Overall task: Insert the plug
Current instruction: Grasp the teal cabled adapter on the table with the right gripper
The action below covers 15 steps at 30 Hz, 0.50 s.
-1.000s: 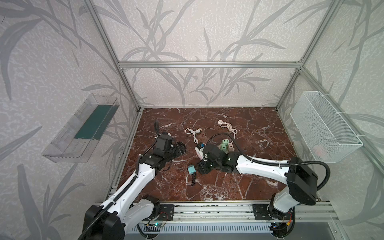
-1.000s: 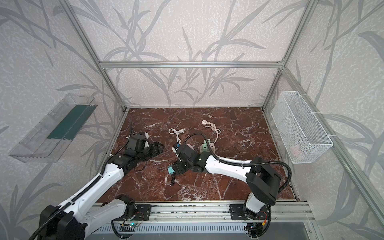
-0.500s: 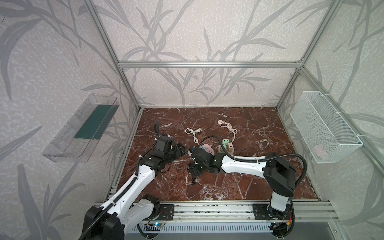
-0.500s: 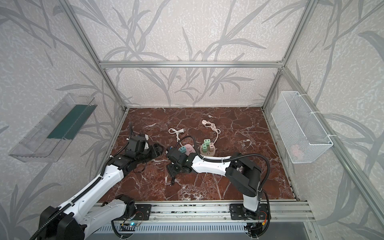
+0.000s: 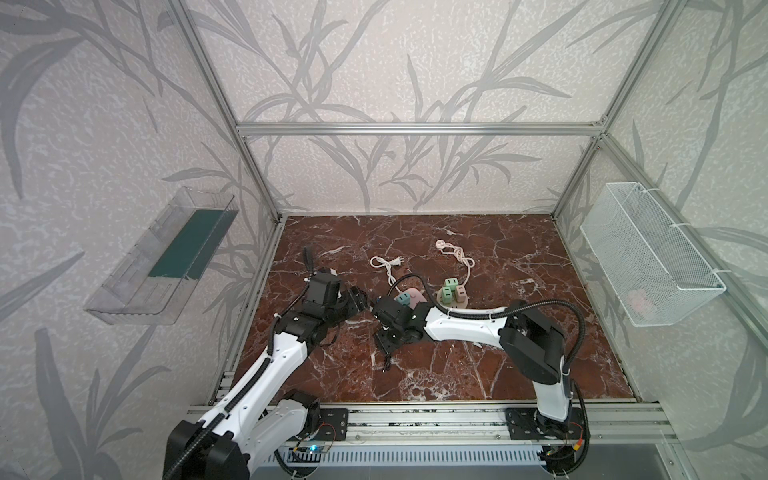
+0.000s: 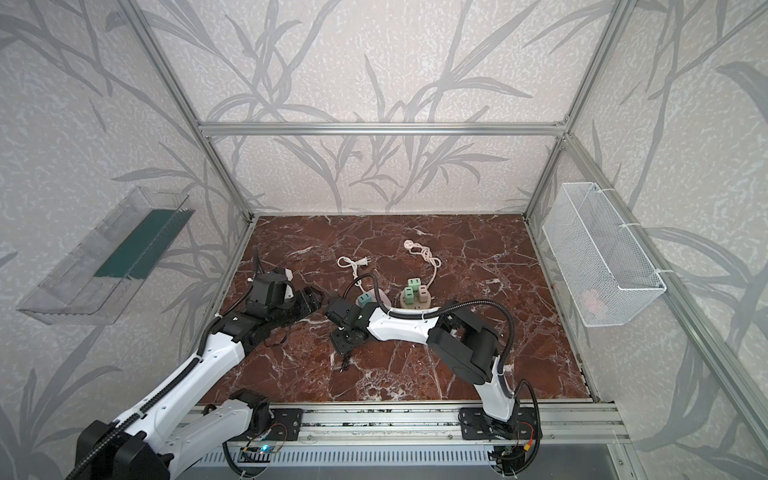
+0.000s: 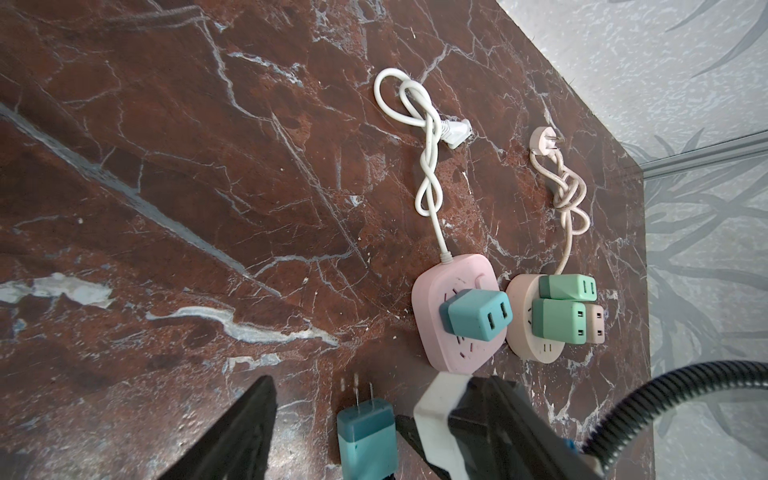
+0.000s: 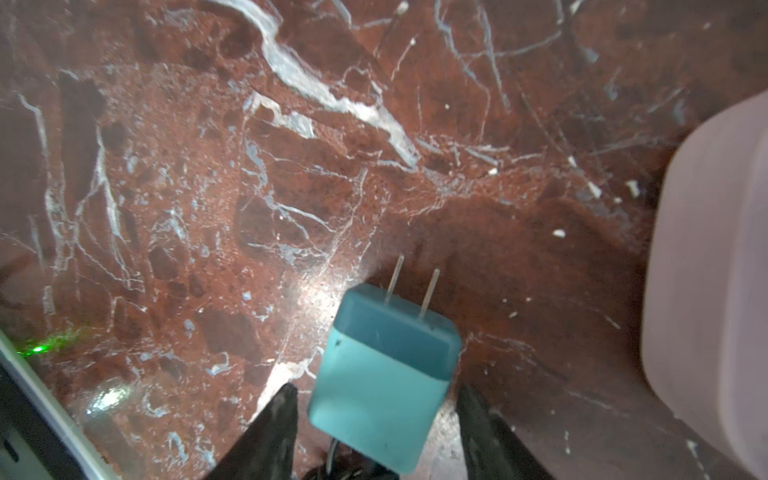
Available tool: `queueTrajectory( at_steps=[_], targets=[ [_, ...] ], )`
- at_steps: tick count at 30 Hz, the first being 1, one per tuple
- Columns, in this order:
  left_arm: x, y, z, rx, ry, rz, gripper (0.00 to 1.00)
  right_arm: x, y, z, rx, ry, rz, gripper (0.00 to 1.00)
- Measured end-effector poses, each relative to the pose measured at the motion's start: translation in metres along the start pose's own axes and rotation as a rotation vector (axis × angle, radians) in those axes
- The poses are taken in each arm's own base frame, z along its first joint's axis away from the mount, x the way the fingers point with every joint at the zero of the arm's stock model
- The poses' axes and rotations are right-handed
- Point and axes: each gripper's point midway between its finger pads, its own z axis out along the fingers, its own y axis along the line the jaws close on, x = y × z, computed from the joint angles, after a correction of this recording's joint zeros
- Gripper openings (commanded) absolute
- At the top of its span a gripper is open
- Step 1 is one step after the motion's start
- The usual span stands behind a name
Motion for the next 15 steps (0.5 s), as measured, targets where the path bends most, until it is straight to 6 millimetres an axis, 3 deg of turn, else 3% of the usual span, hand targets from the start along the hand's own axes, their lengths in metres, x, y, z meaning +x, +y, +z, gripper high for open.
queueTrajectory(
  at_steps=[15],
  targets=[
    [0.004,0.0038,0.0023,-0.003,0.014,-0.013,0.78,0.0036,-0.0014,0.0064,0.008,0.024,-0.007,0.55]
  ],
)
